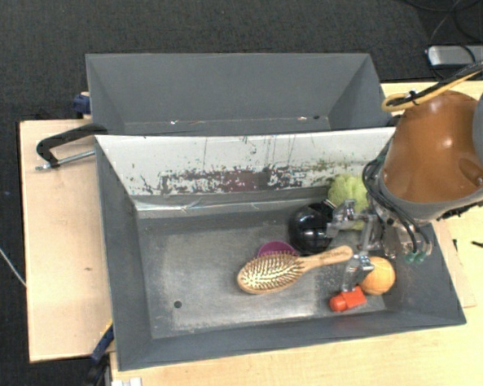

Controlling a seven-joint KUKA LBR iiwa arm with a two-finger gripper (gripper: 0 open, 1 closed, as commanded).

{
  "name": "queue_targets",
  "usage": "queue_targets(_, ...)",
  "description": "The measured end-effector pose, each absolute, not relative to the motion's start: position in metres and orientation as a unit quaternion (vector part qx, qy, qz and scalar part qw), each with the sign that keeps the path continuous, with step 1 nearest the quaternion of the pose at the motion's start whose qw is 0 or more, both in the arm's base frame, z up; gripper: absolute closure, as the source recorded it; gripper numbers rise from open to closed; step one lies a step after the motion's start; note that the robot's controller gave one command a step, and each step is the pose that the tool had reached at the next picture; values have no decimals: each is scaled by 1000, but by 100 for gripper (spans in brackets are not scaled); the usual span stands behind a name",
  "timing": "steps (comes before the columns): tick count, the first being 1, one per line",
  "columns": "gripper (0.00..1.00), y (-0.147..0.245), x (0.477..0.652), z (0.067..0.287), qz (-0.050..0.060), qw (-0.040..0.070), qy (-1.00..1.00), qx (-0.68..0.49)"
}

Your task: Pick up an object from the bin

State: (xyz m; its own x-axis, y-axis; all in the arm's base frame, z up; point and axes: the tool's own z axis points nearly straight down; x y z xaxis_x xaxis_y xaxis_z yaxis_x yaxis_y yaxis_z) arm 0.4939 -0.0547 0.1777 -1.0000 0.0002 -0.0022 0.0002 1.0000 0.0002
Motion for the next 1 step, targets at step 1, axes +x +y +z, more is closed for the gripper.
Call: queue_targets(1,0,-33,510,132,0,0,998,-56)
